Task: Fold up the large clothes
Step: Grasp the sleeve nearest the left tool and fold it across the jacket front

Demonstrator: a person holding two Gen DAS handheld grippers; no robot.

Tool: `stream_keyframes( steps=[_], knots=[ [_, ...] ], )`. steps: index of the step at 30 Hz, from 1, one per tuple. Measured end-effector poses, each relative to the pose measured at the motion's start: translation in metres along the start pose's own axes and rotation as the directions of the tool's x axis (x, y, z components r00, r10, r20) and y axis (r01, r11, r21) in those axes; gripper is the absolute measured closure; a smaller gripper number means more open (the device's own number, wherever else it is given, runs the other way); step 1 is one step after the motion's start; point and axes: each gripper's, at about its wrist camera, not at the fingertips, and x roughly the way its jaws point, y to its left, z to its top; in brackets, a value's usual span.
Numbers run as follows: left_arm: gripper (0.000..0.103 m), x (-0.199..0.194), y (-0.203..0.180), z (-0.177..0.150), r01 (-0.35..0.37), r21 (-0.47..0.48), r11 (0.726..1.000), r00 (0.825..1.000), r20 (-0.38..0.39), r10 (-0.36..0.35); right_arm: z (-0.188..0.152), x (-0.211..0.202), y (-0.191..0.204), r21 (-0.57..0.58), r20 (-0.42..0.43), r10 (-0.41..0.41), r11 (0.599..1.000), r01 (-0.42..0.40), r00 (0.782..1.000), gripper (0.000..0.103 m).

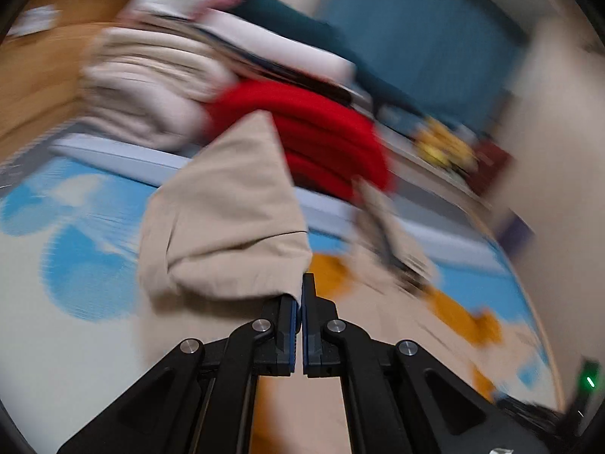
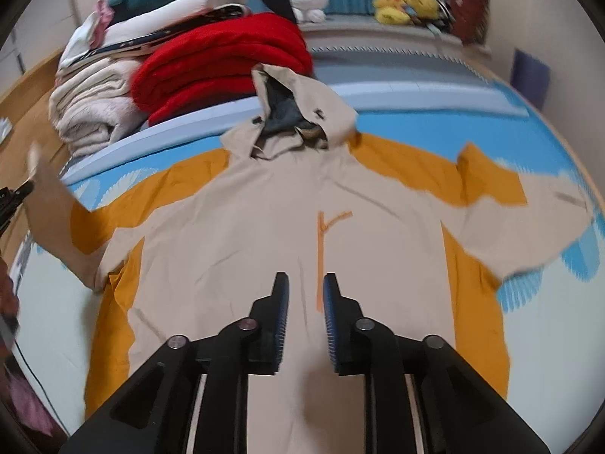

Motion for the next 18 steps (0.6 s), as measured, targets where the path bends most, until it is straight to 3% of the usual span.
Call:
stream_keyframes(
  steps=[3, 6, 10, 13, 15, 18],
  knots=[
    [0.103, 0.026, -0.063, -0.033, 0.143, 0.063, 0.988, 0.981, -0.142, -0.133, -0.006, -0.002, -0.007, 0.044, -0.008, 0.015, 0.999, -0.014, 1.000, 0.081],
    [0.091, 0.056, -0.099, -0.064, 0.247, 0.070, 0.966, 0.915, -0.344, -0.209, -0.010, -0.005, -0.012, 0.070, 0.011, 0.023, 0.997, -0.024, 1.000, 0.079],
    [0.090, 0.046, -0.090, -0.056, 0.167, 0.025, 0.986, 0.929, -0.337, -0.149, -0.010, 0.001, -0.023, 0.155, -0.002, 0.045, 0.987, -0.044, 0.999, 0.078],
    [0.088, 0.012, -0.072, -0.029, -0.004, 0.050, 0.999, 0.957, -0.288, 0.018, -0.005, 0.005, -0.030, 0.195, -0.010, 0.063, 0.979, -0.060, 0.998, 0.078],
    [0.083, -0.005, -0.054, -0.024, -0.110, 0.058, 0.992, 0.956, -0.267, 0.122, 0.000, 0.006, -0.033, 0.225, -0.005, 0.099, 0.970, -0.095, 0.995, 0.078],
    [0.073, -0.024, -0.041, -0.043, -0.184, 0.085, 0.979, 0.948, -0.247, 0.199, 0.006, 0.012, -0.025, 0.224, 0.009, 0.143, 0.964, -0.142, 0.990, 0.078]
  ],
)
